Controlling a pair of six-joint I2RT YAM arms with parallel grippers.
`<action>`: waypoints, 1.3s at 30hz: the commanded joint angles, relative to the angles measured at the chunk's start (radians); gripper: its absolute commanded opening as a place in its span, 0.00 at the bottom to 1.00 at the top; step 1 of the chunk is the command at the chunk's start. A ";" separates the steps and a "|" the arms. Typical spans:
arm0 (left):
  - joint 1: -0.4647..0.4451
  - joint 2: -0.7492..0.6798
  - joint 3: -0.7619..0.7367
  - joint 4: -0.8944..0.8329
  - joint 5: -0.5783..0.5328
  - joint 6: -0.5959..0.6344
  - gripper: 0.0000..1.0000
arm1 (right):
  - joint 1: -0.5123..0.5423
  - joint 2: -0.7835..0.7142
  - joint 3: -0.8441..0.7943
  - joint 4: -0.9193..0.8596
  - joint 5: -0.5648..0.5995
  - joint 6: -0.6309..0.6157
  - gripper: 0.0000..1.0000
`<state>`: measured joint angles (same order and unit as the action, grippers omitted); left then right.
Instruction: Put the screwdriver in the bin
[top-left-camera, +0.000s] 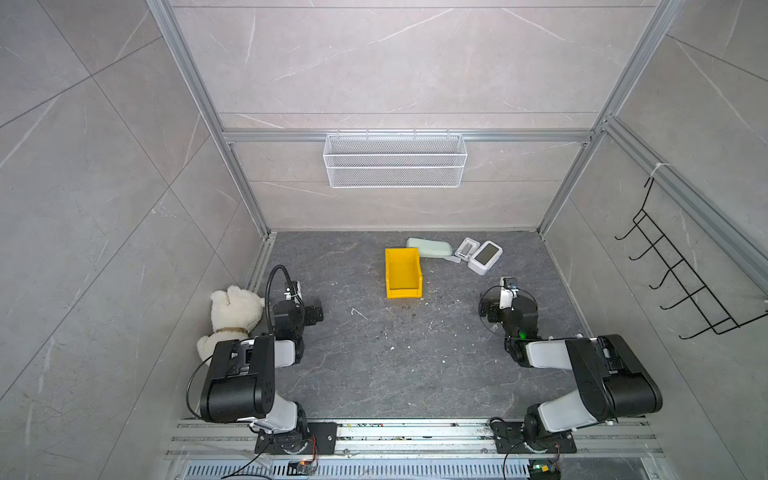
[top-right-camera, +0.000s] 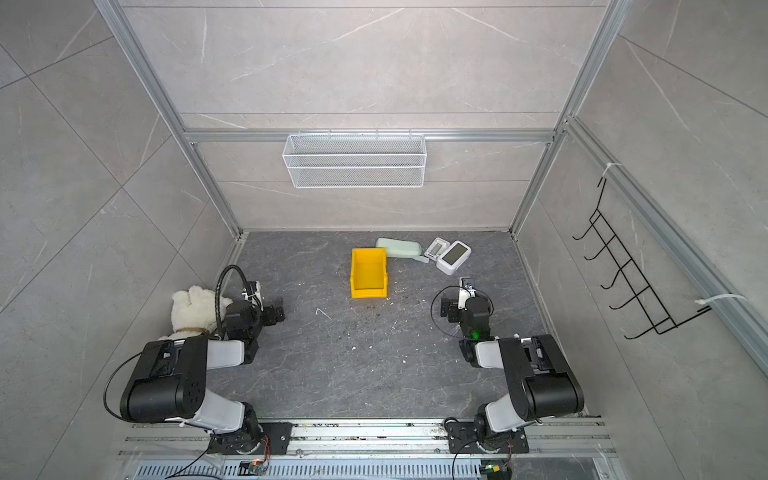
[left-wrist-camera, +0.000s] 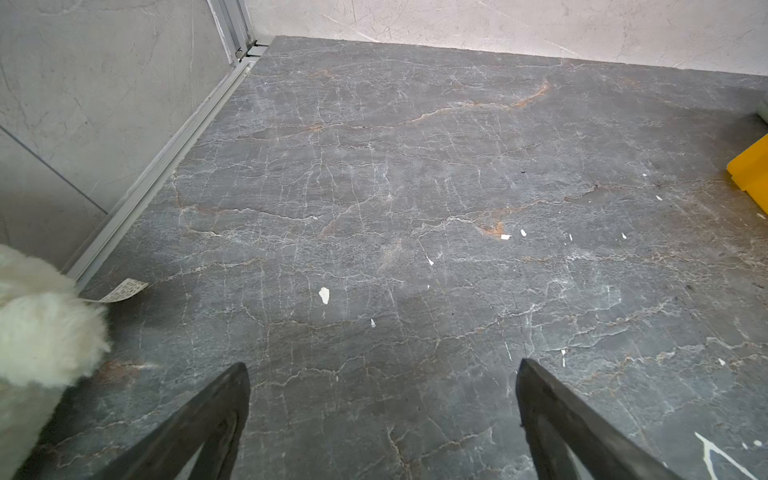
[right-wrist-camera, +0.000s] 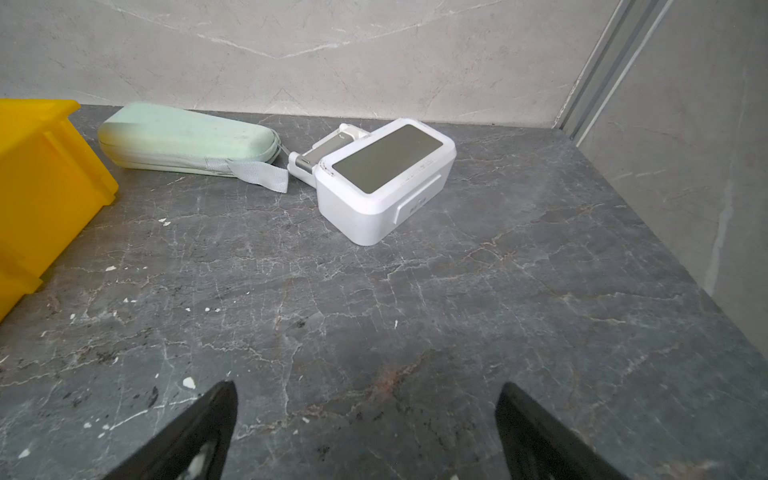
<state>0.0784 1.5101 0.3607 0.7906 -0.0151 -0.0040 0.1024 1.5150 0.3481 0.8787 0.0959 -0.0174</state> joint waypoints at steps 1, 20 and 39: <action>0.000 -0.009 0.010 0.034 0.020 -0.008 1.00 | 0.000 0.001 0.015 -0.007 -0.010 0.015 0.99; 0.000 -0.008 0.012 0.033 0.022 -0.009 1.00 | 0.000 0.001 0.015 -0.007 -0.010 0.016 0.99; -0.368 -0.394 0.122 -0.385 0.056 0.209 1.00 | 0.001 -0.471 0.146 -0.635 0.059 0.130 0.99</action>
<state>-0.2024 1.1500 0.4408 0.4942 -0.0296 0.1257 0.1024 1.1042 0.4618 0.4446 0.1265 0.0357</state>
